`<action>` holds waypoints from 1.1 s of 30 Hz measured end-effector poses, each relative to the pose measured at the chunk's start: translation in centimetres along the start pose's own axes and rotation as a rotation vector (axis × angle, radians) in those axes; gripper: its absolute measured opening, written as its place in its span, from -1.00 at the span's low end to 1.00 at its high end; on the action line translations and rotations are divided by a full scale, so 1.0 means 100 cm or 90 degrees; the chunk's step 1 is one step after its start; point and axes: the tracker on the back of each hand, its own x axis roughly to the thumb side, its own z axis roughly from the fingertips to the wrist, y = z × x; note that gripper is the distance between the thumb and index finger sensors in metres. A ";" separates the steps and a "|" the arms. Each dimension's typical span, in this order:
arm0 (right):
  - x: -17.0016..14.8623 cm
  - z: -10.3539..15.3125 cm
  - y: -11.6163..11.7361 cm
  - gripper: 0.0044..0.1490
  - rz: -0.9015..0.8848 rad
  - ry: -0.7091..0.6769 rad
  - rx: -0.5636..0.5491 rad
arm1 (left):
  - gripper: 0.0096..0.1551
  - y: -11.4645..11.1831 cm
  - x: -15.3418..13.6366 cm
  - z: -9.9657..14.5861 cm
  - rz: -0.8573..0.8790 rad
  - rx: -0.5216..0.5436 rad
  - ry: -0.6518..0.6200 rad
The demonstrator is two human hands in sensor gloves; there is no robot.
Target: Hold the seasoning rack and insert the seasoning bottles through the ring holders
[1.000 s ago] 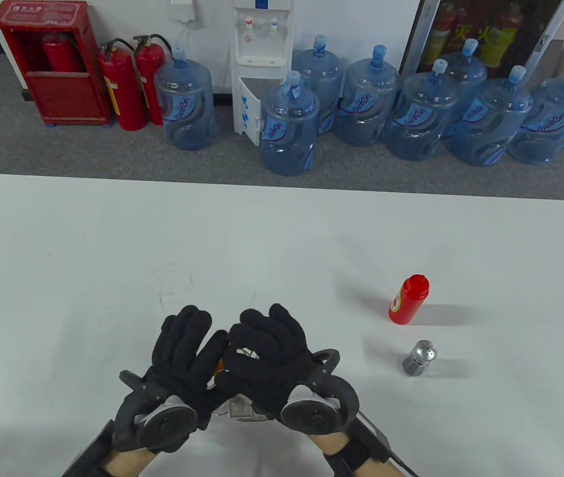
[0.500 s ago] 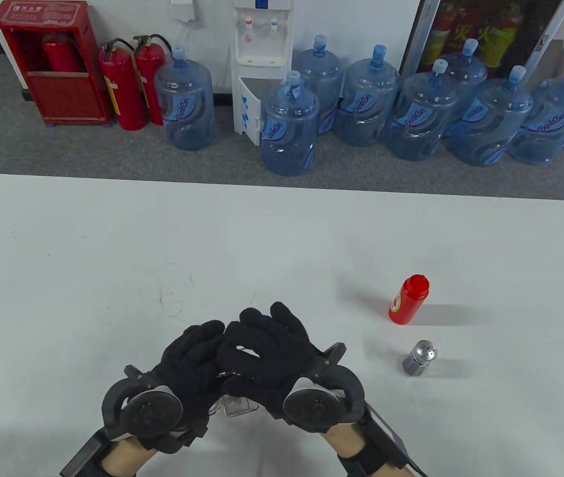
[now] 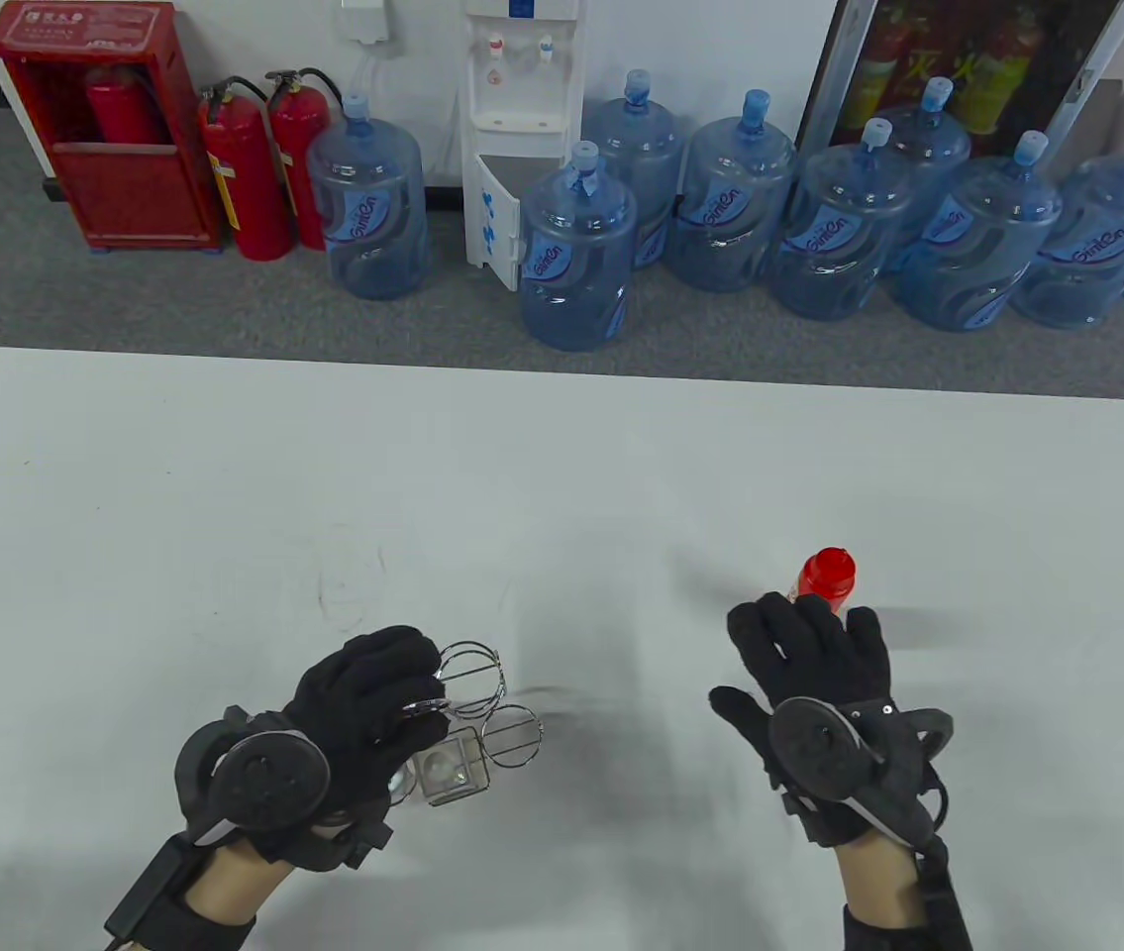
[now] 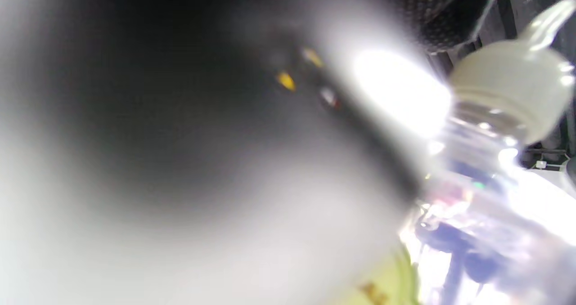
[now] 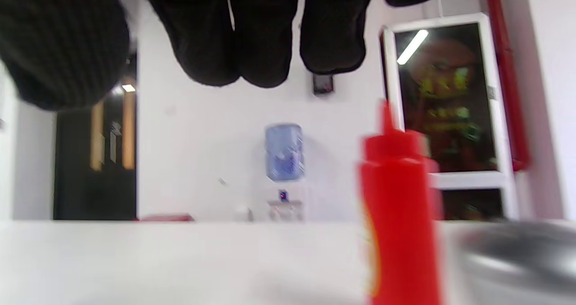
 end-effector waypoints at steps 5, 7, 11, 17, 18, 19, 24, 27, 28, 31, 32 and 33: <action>-0.033 -0.004 0.007 0.07 0.027 0.072 0.121 | -0.64 0.005 0.002 0.000 -0.010 0.013 -0.007; -0.041 -0.004 0.009 0.11 0.049 0.100 0.146 | -0.64 0.005 0.002 0.000 0.004 0.013 -0.004; -0.052 -0.005 0.019 0.16 0.095 0.151 0.206 | -0.64 0.005 0.002 0.000 0.009 0.010 -0.005; -0.062 -0.008 0.035 -0.01 0.090 0.178 0.235 | -0.64 0.004 0.002 0.000 0.011 0.005 -0.005; -0.062 -0.008 0.037 -0.04 0.086 0.177 0.233 | -0.64 0.004 0.002 0.000 0.013 0.004 -0.005; -0.062 -0.008 0.037 -0.06 0.084 0.171 0.226 | -0.64 0.004 0.002 0.000 0.013 0.004 -0.005; -0.041 -0.009 0.027 -0.07 0.040 0.109 0.135 | -0.64 0.003 0.003 0.000 0.016 0.002 -0.009; -0.009 -0.004 0.014 -0.05 -0.080 0.019 -0.016 | -0.64 0.001 0.004 -0.001 0.027 0.005 -0.004; 0.006 -0.001 0.011 -0.04 -0.138 -0.016 -0.051 | -0.64 0.000 0.004 -0.001 0.029 0.004 -0.004; 0.043 0.009 0.005 -0.02 -0.235 -0.100 -0.091 | -0.64 -0.001 0.006 0.000 0.030 0.008 -0.009; 0.057 0.013 0.004 -0.01 -0.259 -0.126 -0.112 | -0.64 -0.001 0.006 0.000 0.029 0.009 -0.011; 0.077 0.020 0.005 0.00 -0.284 -0.166 -0.134 | -0.64 -0.001 0.007 0.000 0.029 0.011 -0.012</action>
